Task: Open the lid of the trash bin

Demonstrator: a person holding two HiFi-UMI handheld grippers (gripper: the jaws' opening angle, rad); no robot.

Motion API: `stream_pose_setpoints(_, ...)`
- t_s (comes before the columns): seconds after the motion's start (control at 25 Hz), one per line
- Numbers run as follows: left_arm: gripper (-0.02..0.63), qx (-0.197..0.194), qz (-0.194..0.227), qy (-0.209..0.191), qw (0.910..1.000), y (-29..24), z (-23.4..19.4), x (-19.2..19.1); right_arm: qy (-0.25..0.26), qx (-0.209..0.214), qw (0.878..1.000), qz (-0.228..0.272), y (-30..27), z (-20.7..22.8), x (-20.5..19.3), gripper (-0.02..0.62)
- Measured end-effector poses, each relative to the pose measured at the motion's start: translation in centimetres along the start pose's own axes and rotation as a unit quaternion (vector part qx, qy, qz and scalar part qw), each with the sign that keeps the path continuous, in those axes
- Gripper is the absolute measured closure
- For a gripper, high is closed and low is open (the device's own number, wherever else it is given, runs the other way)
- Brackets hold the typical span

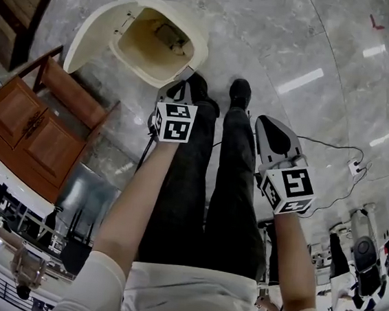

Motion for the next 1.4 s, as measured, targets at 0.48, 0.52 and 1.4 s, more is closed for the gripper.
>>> stream_pose_setpoints(0.48,0.586,-0.026,0.06,0.021,0.9976,7.9,-0.8,2.6,0.06,0.002,0.998,0.012,3.4,-3.6,5.4,0.565)
stream_pose_setpoints(0.52,0.586,-0.027,0.066,0.025,0.9971,8.9,-0.9,2.8,0.07,0.004,0.997,0.013,3.7,-4.3,6.1,0.565)
stream_pose_setpoints(1.4,0.586,-0.044,0.261,0.081,0.961,37.3,-4.6,4.0,0.247,0.021,0.969,0.018,17.3,-17.5,13.8,0.565)
Point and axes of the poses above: the fingertips, and each gripper's own axes: y backward along the fingers, z to its right, x out of its top, the point moved 10 cm from there along y, backward along the fingers
